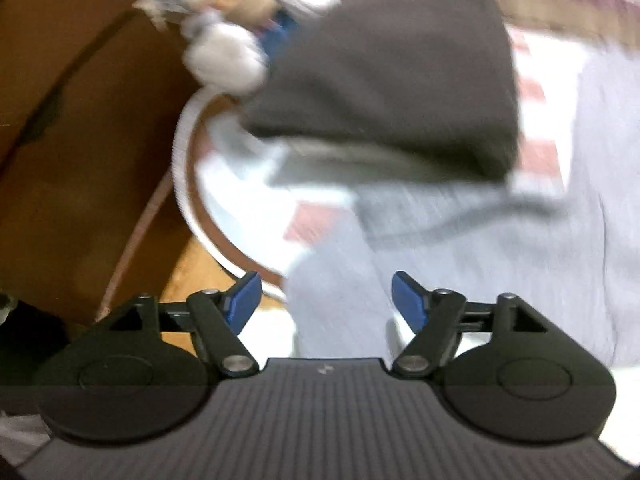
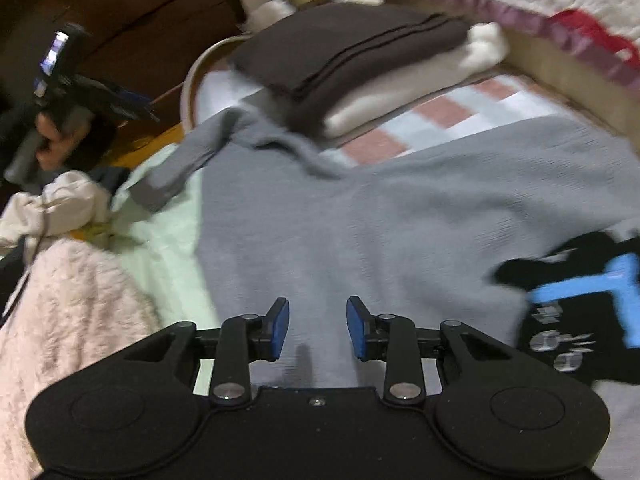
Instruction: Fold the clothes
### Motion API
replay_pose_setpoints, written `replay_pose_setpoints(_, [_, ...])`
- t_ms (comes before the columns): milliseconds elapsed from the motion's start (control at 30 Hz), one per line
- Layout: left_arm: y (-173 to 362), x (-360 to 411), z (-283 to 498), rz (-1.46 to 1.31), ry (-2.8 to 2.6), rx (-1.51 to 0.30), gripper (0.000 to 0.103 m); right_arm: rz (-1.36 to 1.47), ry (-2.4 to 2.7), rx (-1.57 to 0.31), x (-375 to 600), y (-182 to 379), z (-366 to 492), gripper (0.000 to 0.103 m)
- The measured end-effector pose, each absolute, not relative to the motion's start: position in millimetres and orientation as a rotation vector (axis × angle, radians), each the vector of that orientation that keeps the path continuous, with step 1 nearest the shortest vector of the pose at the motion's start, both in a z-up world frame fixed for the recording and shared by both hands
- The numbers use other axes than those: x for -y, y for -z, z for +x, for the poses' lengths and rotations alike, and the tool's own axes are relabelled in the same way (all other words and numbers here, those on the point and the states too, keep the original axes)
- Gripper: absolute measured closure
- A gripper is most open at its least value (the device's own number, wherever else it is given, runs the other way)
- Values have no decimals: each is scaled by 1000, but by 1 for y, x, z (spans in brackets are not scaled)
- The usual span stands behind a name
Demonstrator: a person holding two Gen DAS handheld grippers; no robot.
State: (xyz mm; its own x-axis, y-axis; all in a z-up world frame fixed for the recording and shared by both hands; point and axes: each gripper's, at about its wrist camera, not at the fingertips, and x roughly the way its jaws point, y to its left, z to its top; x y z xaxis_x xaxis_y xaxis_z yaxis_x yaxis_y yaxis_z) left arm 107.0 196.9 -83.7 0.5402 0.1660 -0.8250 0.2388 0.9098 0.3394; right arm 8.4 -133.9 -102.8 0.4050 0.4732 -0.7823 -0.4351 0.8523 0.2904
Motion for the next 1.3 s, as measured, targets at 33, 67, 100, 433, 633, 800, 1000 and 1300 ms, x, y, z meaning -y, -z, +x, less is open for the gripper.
replay_pose_setpoints(33, [97, -190, 103, 476, 42, -1025, 29, 39, -596, -1010, 128, 107, 6, 63])
replay_pose_setpoints(67, [107, -186, 100, 512, 24, -1015, 31, 27, -624, -1019, 123, 110, 2, 61])
replay_pose_setpoints(100, [116, -183, 97, 548, 3, -1001, 34, 8, -657, -1027, 119, 112, -3, 59])
replay_pose_setpoints(433, [138, -209, 111, 568, -105, -1011, 103, -241, -731, -1019, 105, 129, -34, 44])
replay_pose_setpoints(633, [90, -242, 118, 453, -355, -830, 103, -315, -744, -1025, 101, 136, -41, 56])
replay_pose_setpoints(800, [78, -248, 115, 214, -195, -926, 50, -243, -737, -1019, 113, 128, -42, 75])
replay_pose_setpoints(1000, [130, -197, 97, 330, 16, -1051, 23, -107, -710, -1021, 125, 131, -39, 76])
replay_pose_setpoints(1300, [149, -194, 95, 545, -126, -1017, 94, -121, -652, -1006, 122, 139, -41, 49])
